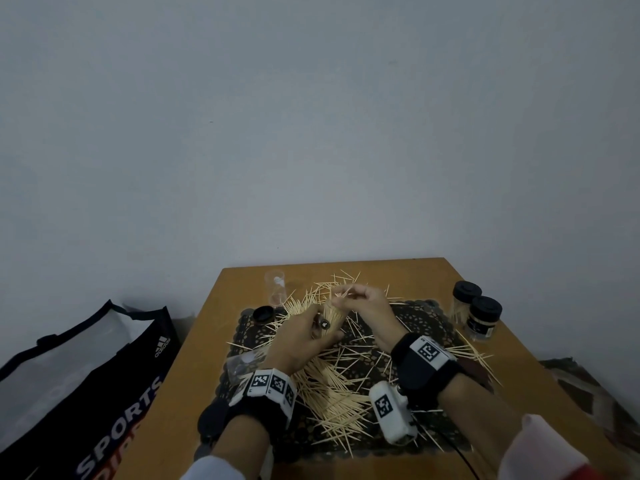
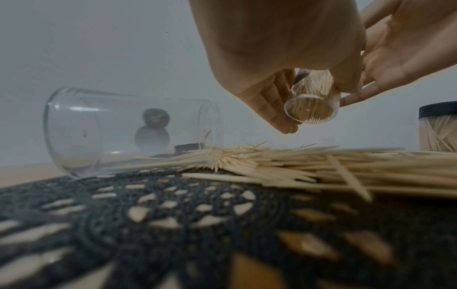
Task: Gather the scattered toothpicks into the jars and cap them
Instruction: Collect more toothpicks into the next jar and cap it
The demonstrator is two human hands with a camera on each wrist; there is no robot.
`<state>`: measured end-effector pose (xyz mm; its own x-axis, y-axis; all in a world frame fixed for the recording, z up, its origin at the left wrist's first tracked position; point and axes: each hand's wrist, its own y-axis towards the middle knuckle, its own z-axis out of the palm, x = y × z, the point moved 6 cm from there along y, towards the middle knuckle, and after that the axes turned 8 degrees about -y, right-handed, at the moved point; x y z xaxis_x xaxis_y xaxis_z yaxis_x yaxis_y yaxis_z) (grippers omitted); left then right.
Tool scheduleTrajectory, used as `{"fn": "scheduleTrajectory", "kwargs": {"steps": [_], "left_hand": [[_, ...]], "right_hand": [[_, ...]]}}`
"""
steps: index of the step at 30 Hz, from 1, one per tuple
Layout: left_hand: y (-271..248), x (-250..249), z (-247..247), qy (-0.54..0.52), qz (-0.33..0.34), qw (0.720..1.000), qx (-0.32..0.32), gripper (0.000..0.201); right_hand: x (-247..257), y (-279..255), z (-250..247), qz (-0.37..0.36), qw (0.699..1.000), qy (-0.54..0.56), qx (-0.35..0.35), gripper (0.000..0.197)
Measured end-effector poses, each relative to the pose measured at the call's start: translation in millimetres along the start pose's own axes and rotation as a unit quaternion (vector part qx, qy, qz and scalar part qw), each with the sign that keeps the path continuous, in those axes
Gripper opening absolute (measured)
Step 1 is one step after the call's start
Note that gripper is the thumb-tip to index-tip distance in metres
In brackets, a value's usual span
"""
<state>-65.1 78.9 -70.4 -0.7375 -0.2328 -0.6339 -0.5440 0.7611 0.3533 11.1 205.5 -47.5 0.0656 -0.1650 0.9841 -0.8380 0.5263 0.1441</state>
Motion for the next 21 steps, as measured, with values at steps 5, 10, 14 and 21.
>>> {"fn": "scheduleTrajectory", "kwargs": {"steps": [5, 10, 14, 21], "left_hand": [[-0.4, 0.8, 0.5, 0.009, 0.0, 1.0, 0.006, 0.046], [-0.3, -3.3, 4.1, 0.027, 0.013, 0.999, 0.024, 0.054], [-1.8, -8.8, 2.0, 0.022, 0.029, 0.999, 0.023, 0.067], [-0.4, -0.6, -0.4, 0.007, 0.013, 1.0, -0.01, 0.04]], "right_hand": [[7.5, -0.1, 1.7, -0.001, 0.999, 0.038, 0.012, 0.022], [7.3, -1.3, 15.6, -0.001, 0.998, -0.033, 0.056, 0.027], [11.5, -1.4, 19.6, -0.051, 0.992, -0.108, 0.039, 0.026], [1.3, -2.4, 23.4, -0.019, 0.995, -0.085, 0.045, 0.035]]}}
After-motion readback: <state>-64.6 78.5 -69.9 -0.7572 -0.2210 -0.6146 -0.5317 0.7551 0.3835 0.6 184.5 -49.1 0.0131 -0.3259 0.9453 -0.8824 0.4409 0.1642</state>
